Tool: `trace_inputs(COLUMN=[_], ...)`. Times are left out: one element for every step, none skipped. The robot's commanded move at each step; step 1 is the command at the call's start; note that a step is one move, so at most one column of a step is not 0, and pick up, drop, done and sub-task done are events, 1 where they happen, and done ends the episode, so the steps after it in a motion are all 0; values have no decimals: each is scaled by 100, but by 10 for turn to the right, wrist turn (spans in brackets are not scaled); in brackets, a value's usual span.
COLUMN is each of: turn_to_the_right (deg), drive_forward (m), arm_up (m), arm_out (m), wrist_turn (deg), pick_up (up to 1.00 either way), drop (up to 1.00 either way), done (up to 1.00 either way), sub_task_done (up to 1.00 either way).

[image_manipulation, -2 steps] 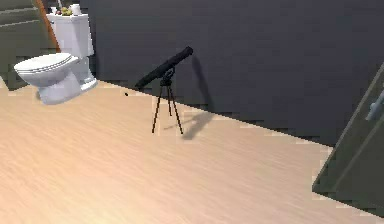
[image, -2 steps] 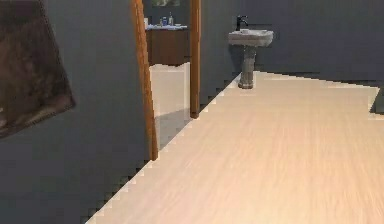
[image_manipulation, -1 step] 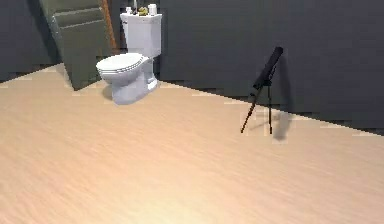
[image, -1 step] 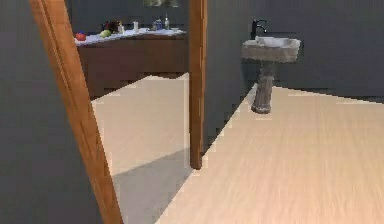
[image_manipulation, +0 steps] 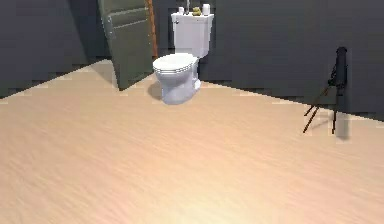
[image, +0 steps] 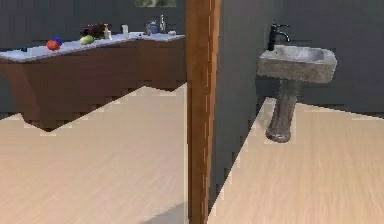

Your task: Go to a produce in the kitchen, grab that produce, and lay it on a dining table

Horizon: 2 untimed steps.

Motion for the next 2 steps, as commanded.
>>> trace_inputs(turn_to_the_right=[-90, 0], drive_forward=[0, 30], arm_up=[0, 0], arm_out=[0, 0], wrist_turn=[0, 0], pick_up=[0, 0], drop=[0, 0], done=[0, 0], sub_task_done=[0, 0])
